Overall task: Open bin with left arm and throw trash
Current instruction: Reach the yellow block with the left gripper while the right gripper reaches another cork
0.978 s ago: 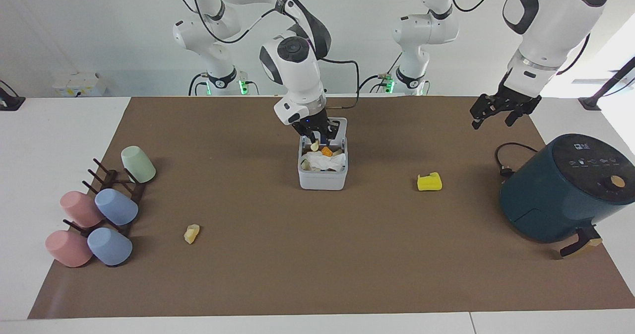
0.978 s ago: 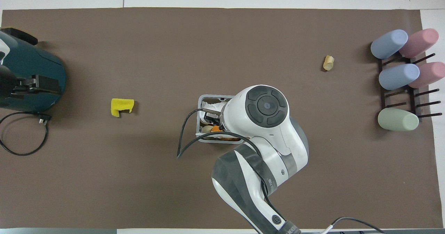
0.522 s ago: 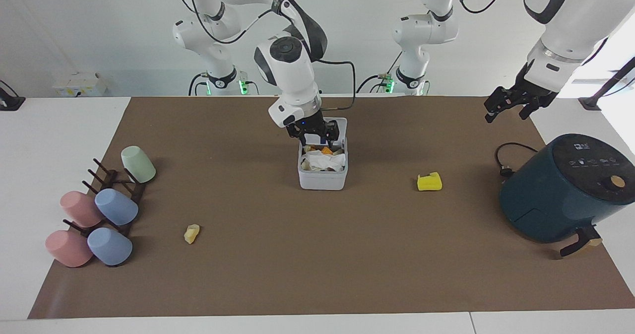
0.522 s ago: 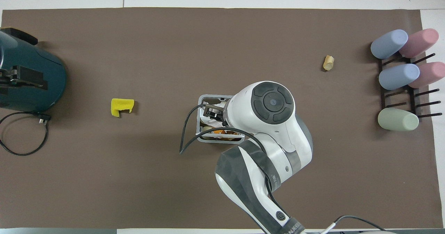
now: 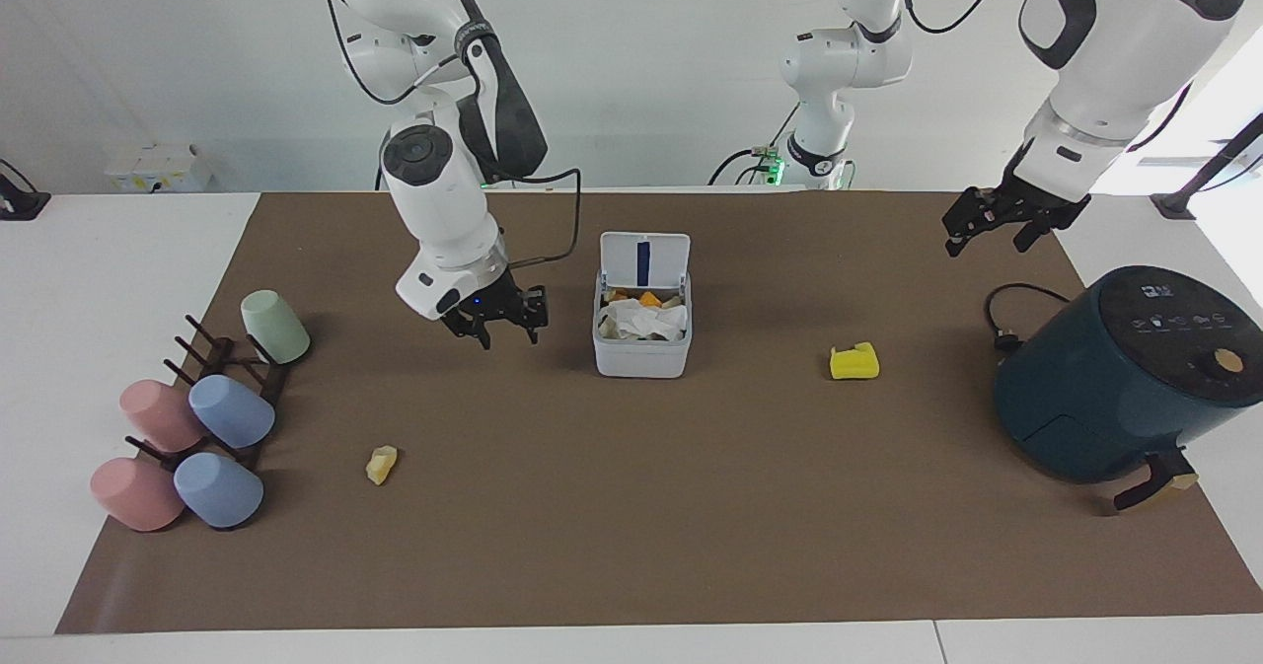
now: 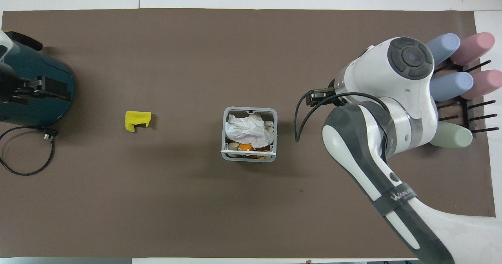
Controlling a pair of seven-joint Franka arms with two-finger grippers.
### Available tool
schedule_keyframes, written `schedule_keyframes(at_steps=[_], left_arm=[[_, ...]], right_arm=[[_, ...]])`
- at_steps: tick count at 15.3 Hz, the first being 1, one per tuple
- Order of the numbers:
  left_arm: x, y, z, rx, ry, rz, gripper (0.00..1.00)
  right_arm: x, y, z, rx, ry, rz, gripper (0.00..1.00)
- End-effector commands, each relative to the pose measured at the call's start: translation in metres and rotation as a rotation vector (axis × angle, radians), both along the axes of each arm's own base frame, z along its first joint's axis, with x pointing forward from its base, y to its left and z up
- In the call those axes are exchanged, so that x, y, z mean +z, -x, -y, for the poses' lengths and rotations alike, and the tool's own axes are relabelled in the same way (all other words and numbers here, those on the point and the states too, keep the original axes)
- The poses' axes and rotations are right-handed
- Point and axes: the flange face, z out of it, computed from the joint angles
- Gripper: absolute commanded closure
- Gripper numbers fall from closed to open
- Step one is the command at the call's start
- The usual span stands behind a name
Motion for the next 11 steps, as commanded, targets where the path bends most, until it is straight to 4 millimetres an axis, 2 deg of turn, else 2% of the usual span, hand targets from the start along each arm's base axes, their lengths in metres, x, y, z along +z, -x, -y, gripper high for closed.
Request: schedule_keyframes(at_steps=[1, 3, 5, 6, 8, 9, 11], left_arm=[[-0.062, 0.022, 0.03, -0.056, 0.001, 0.028, 0.0], [-0.1, 0.013, 0.04, -0.074, -0.001, 0.001, 0.0], [-0.142, 0.009, 0.046, -0.081, 0.001, 0.008, 0.0], [-0.161, 0.008, 0.046, -0.08, 0.002, 0.016, 0.0], [-0.194, 0.007, 0.046, -0.08, 0.005, 0.038, 0.0], [-0.208, 0.008, 0.046, -0.082, 0.005, 0.037, 0.0], [-0.23, 0.008, 0.047, -0.083, 0.004, 0.028, 0.01]], right_arm=[[-0.014, -0.008, 0.032, 0.14, 0.062, 0.066, 0.3], [-0.024, -0.023, 0.063, 0.249, 0.12, 0.121, 0.3], [-0.042, -0.039, 0.091, 0.375, 0.162, 0.166, 0.28], [-0.055, -0.048, 0.12, 0.424, 0.174, 0.189, 0.22], [-0.086, -0.057, 0.162, 0.526, 0.177, 0.179, 0.09], [-0.095, -0.06, 0.17, 0.567, 0.181, 0.188, 0.06], [-0.103, -0.062, 0.173, 0.621, 0.184, 0.194, 0.0]])
